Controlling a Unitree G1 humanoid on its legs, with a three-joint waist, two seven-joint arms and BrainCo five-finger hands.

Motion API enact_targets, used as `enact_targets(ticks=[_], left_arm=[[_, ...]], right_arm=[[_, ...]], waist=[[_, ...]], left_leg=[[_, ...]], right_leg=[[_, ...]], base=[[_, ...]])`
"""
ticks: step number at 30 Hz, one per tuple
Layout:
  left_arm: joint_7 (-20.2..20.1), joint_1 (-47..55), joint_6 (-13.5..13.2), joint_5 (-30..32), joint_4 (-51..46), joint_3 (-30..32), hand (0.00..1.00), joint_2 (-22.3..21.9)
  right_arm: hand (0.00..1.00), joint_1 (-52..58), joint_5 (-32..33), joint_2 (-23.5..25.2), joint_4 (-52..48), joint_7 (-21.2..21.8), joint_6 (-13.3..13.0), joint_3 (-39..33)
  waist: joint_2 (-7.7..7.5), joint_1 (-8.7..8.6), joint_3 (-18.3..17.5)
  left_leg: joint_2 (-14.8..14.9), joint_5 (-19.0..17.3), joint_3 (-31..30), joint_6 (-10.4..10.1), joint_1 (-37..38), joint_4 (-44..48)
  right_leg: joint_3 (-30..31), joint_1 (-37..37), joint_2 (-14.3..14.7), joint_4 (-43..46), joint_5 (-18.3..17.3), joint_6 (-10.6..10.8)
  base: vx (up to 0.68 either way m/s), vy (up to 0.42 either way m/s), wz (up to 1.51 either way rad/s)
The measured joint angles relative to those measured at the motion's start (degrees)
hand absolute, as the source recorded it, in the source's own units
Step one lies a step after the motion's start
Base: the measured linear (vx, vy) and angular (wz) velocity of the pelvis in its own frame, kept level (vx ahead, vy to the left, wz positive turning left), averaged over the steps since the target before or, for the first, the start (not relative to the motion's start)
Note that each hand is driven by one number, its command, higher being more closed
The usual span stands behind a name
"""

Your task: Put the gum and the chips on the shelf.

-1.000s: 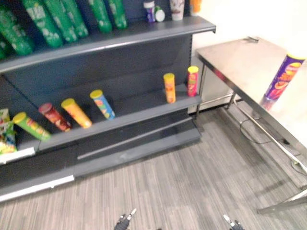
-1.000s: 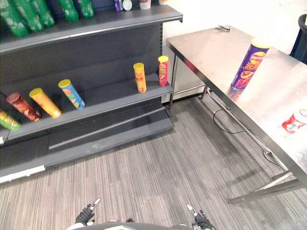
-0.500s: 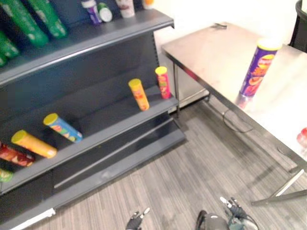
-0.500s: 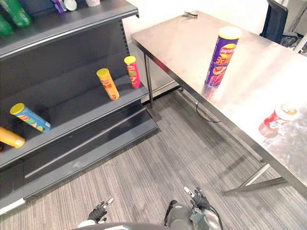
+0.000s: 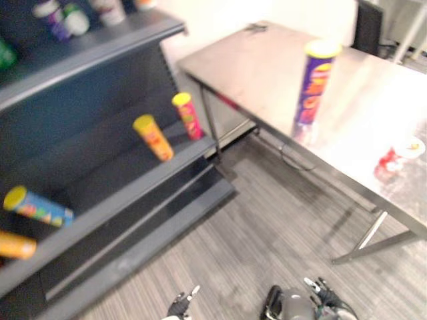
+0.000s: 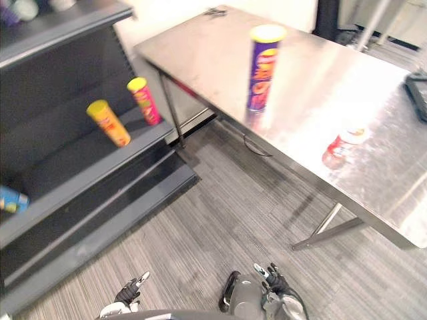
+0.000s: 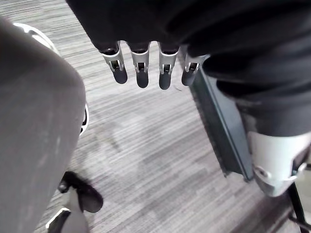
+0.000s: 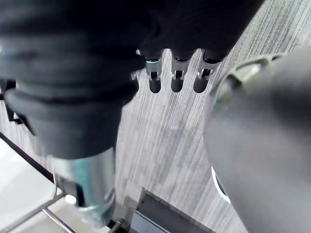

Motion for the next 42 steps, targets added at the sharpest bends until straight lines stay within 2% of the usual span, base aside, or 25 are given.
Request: enact_targets(ticks=[1, 2, 3, 5, 6, 7, 10, 11, 12, 13, 14, 15, 17, 19, 21, 24, 26, 32, 36, 40, 42], left_arm=[[0.56, 0.57, -0.10, -0.46, -0.28, 0.31, 0.00, -0.16], [0.71, 0.58, -0.15, -0.49, -0.66, 0.59, 0.00, -0.40], [0.77, 0.65, -0.15, -0.51, -0.82, 0.96, 0.00, -0.38], [0.91, 0.70, -0.87, -1.85, -1.58, 1.61, 0.00, -0.15], [0.94, 0.78, -0.98, -2.16, -1.79, 1.65, 0.00, -0.17], [0.97, 1.33, -1.78, -2.65, -2.50, 2.26, 0.00, -0.31], [1.08, 1.49, -2.10, -2.58, -2.43, 3.22, 0.00, -0.31], [1.06, 1.49, -2.09, -2.46, -2.18, 3.21, 0.00, -0.21], [1.07, 1.50, -2.09, -2.44, -2.14, 3.21, 0.00, -0.26], [1.08, 1.67, -2.06, -2.23, -2.02, 3.22, 0.00, -0.62], [1.01, 1.87, -2.04, -2.28, -2.06, 3.80, 0.00, -0.69], [1.04, 1.88, -2.07, -2.02, -2.16, 3.69, 0.00, -0.11], [1.11, 1.84, -1.68, -0.51, -1.37, 2.08, 0.00, 2.64], [1.37, 1.32, -1.71, 0.93, -1.10, 0.29, 0.00, 2.78], [1.56, 1.24, -1.69, 2.77, -0.90, -1.06, 0.00, 2.78], [1.54, 0.85, -1.70, 3.57, -0.02, -4.75, 0.00, 2.46], [1.56, 0.75, -1.70, 4.45, 0.08, -4.86, 0.00, 2.49], [1.38, 0.73, -1.70, 5.17, 0.19, -5.36, 0.00, 2.52], [0.57, 0.78, -1.69, 5.18, 0.12, -5.02, 0.00, 2.57], [0.43, 0.84, -1.69, 5.16, 0.05, -1.86, 0.00, 2.76], [0.44, 0.84, -1.68, 5.14, 0.01, -0.62, 0.00, 2.80]], right_arm=[[0.00, 0.22, 0.00, -0.70, 0.27, -0.24, 0.02, -0.09], [0.00, 0.24, -0.01, -0.87, 0.46, -0.37, 0.02, -0.20], [0.00, 0.32, 0.00, -1.13, 0.99, -0.52, -0.04, -0.43], [0.00, 1.81, 0.04, -1.60, 3.71, -1.45, -0.11, -3.06], [0.00, 1.98, 0.04, -1.67, 4.05, -1.59, -0.10, -3.24], [0.00, 2.27, 0.03, -1.77, 4.85, -2.09, 0.01, -4.61], [0.00, 2.16, -0.02, -1.80, 4.81, -2.13, -0.05, -4.81], [0.00, 2.43, -0.09, -1.82, 4.77, -2.12, -0.05, -4.83], [0.00, 2.81, -0.13, -1.83, 4.79, -2.12, -0.01, -4.83], [0.00, 3.58, -0.16, -1.90, 4.78, -2.09, 0.03, -4.91], [0.00, 3.60, -0.15, -1.33, 5.28, -2.22, 0.26, -5.76], [0.00, 3.59, -0.24, -0.46, 5.26, -2.08, 0.32, -5.89], [0.00, 3.76, -0.78, 2.56, 6.01, -1.94, 0.41, -7.35], [0.00, 3.86, -0.87, 3.24, 6.96, -2.47, 0.37, -9.59], [0.00, 3.76, -0.86, 3.26, 7.10, -3.27, 0.31, -11.92], [0.00, 3.91, -0.91, 3.33, 8.28, -5.13, 0.31, -17.22], [0.00, 3.90, -1.44, 3.41, 9.03, -5.82, 0.34, -18.77], [0.00, 3.92, -3.08, 3.35, 9.27, -7.40, 0.37, -29.37], [0.00, 3.88, -3.07, 2.65, 9.26, -7.97, 0.59, -42.20], [0.00, 0.56, -1.97, -3.03, 10.10, -8.94, 0.76, -58.80], [0.00, -2.02, 0.02, -6.29, 10.09, -9.79, 0.73, -62.31]], waist=[[0.61, 0.29, 0.04], [1.11, 0.42, 0.29], [1.12, 0.42, 0.31], [0.53, 1.19, 0.62], [0.41, 1.41, 0.59], [0.07, 1.54, 0.62], [-0.16, 1.50, 0.53], [-0.16, 1.32, 0.52], [-0.13, 1.37, 0.50], [0.48, 1.36, 0.18], [0.51, 1.52, -0.12], [-0.66, 1.34, -0.57], [-3.64, 0.99, -1.76], [-4.19, 1.33, -2.17], [-3.74, 1.32, -2.91], [-1.86, 1.24, -3.71], [-1.72, 1.26, -3.82], [-2.25, 1.26, -4.29], [-2.57, 1.28, -4.32], [-2.84, 0.71, -4.68], [-3.13, -0.29, -4.83]], left_leg=[[1.23, 1.17, -4.40, -0.10, -2.93, 7.80], [0.98, -1.84, -7.67, -0.77, -4.98, 11.25], [0.46, -3.19, -8.95, -0.88, -6.17, 12.14], [-0.83, -6.01, -11.71, 0.31, -9.78, 7.32], [-0.94, -6.02, -11.93, 0.32, -10.10, 5.96], [-2.27, -5.89, -15.45, 0.16, -11.09, -3.37], [-4.86, -3.71, -25.22, -0.39, -11.11, -21.29], [-5.54, -1.82, -27.74, -0.41, -10.94, -26.03], [-5.77, -0.60, -28.04, -0.80, -10.63, -28.05], [-6.04, 2.84, -27.89, -1.10, -9.61, -31.69], [-6.51, 5.64, -26.82, -2.40, -7.93, -33.08], [-7.39, 5.74, -25.43, -2.03, -7.50, -33.31], [-10.63, 4.25, -22.39, -0.03, -5.97, -34.99], [-12.31, 3.26, -20.52, 1.18, -5.24, -35.40], [-13.56, 2.89, -19.23, 1.87, -4.44, -36.65], [-14.73, 2.66, -18.03, 2.33, -3.24, -38.15], [-14.81, 2.68, -18.09, 2.36, -2.74, -38.74], [-15.14, 4.79, -18.16, 2.26, -2.10, -42.47], [-15.05, 6.45, -19.43, 2.04, -2.18, -44.48], [-15.23, 6.44, -19.73, 2.05, -3.08, -44.82], [-15.33, 6.61, -19.92, 2.17, -4.30, -44.83]], right_leg=[[4.25, 1.47, 1.89, -1.77, 0.00, -0.20], [6.65, 2.83, 2.96, -3.10, 0.39, -0.51], [8.58, 3.70, 3.68, -3.95, 0.59, -0.40], [15.84, 8.83, 5.42, -7.47, 1.36, 0.42], [16.84, 9.11, 5.53, -7.56, 1.40, 0.49], [21.61, 10.25, 6.11, -8.42, 1.57, 1.11], [30.32, 10.45, 6.99, -9.65, 1.62, 2.58], [33.28, 10.43, 6.99, -9.85, 1.53, 4.02], [34.58, 10.37, 7.00, -9.86, 1.38, 4.80], [36.76, 10.32, 7.34, -9.93, 0.93, 6.49], [39.22, 10.57, 7.20, -9.65, 0.05, 8.17], [38.86, 10.54, 6.03, -10.03, 0.41, 8.87], [36.74, 11.82, 1.61, -15.27, 2.85, 11.75], [36.67, 13.06, -0.41, -18.76, 4.88, 12.96], [36.61, 13.50, -1.56, -20.78, 6.82, 13.25], [35.86, 13.70, -2.59, -22.30, 8.63, 13.87], [35.06, 14.14, -2.67, -22.83, 8.69, 13.96], [31.83, 14.21, -2.66, -25.47, 8.68, 13.99], [29.88, 14.37, -2.42, -26.53, 8.70, 14.09], [29.55, 13.84, -2.55, -26.66, 8.74, 14.16], [29.43, 12.90, -2.60, -26.60, 8.96, 14.41]], base=[[0.25, 0.058, -1.79], [0.25, 0.082, -1.61], [0.27, 0.082, -1.51], [0.26, 0.076, -1.61], [0.28, 0.169, -1.76], [0.21, 0.191, -1.56], [0.20, 0.301, -1.65], [0.24, 0.398, -1.44], [0.17, 0.291, -1.14], [0.21, 0.416, -1.05], [0.20, 0.408, -0.92], [0.21, 0.429, -0.89], [0.15, 0.282, -0.56], [0.12, 0.245, -0.30], [0.09, 0.195, -0.34], [0.06, 0.113, -0.23], [0.02, -0.007, -0.10], [-0.03, -0.061, 0.00], [-0.04, -0.065, 0.14], [-0.04, -0.030, 0.06], [-0.02, -0.010, 0.06]])
